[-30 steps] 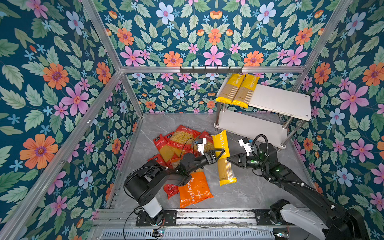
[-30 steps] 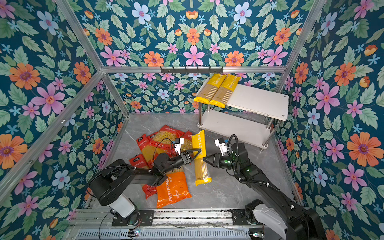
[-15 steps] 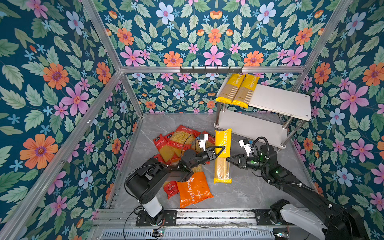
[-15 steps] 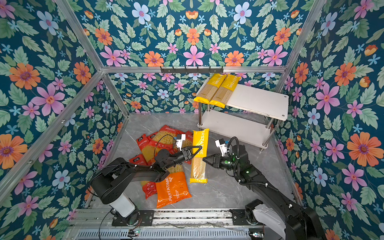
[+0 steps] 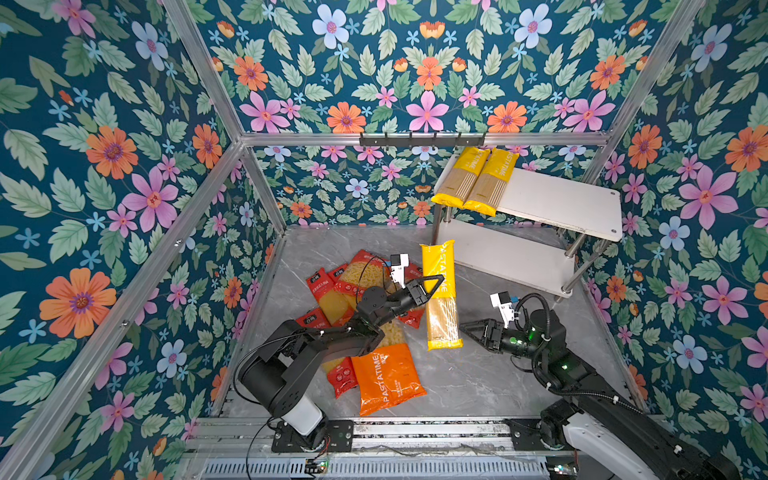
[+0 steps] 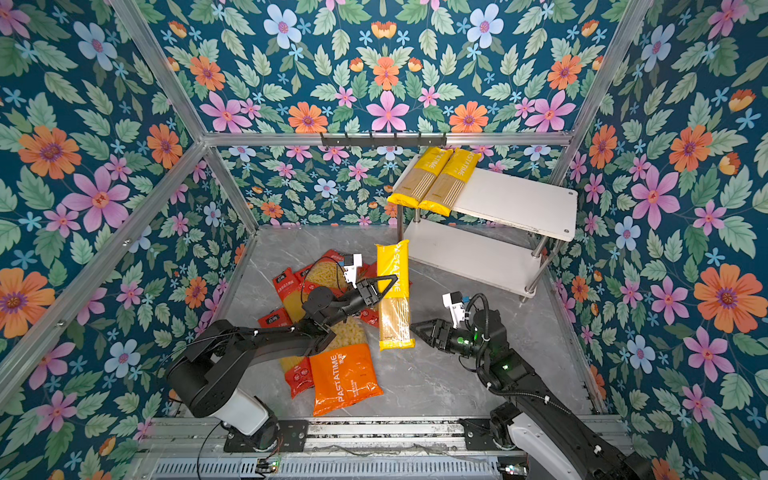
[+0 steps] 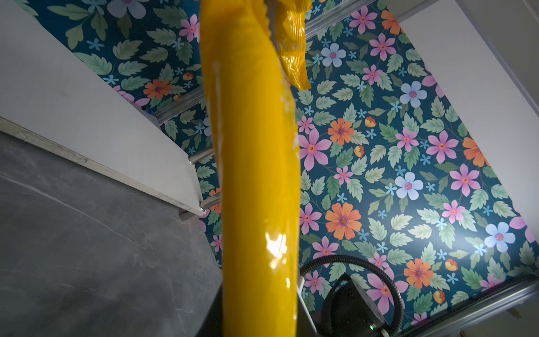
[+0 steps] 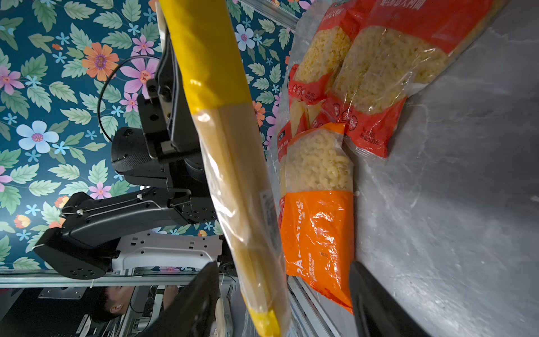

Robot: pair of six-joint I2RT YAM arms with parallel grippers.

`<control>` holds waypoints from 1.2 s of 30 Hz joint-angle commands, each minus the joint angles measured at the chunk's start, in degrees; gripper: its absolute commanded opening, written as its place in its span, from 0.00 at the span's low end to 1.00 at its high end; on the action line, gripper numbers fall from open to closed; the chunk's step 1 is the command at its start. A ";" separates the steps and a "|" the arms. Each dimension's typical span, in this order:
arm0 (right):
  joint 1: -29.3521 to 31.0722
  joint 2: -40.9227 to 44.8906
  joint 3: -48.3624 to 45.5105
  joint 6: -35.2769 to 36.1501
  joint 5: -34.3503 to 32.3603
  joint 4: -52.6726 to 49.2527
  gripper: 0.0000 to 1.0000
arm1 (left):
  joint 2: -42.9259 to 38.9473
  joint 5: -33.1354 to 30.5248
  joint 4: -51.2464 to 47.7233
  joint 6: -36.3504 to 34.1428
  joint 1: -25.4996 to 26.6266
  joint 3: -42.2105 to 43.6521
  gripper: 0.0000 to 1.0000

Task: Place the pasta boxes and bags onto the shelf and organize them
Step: 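Lift the third yellow pack upright with the right gripper, then carry the yellow pack to the upper shelf with the right gripper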

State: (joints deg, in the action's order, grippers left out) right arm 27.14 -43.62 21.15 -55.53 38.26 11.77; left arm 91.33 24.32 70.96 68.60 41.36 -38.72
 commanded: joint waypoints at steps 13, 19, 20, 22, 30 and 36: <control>6.79 -11.78 5.70 0.33 -4.47 13.21 0.52 | -0.01 -4.10 4.59 2.24 0.38 -3.06 0.16; 6.79 -10.48 5.12 0.99 -6.08 13.57 0.24 | 0.19 -3.84 5.20 3.12 0.31 -3.46 0.20; 6.72 -9.90 4.97 0.95 -6.26 13.60 0.21 | 0.00 -3.75 5.12 3.04 0.35 -3.43 0.22; 6.72 -9.11 5.31 0.95 -6.17 13.54 0.15 | -0.31 -3.75 4.80 2.99 0.30 -3.46 0.27; 6.79 -8.32 14.46 6.96 -4.17 5.08 0.00 | -5.11 -2.66 3.61 1.53 -2.19 -1.09 0.60; 4.93 -10.90 27.67 13.53 -2.93 -5.06 0.00 | -13.81 -3.13 -0.97 -1.41 -5.89 2.78 0.71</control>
State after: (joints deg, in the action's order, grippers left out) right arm 33.15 -53.89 44.51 -47.97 34.28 4.71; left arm 80.40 21.06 70.52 70.00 36.53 -36.84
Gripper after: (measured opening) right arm 0.195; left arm 0.701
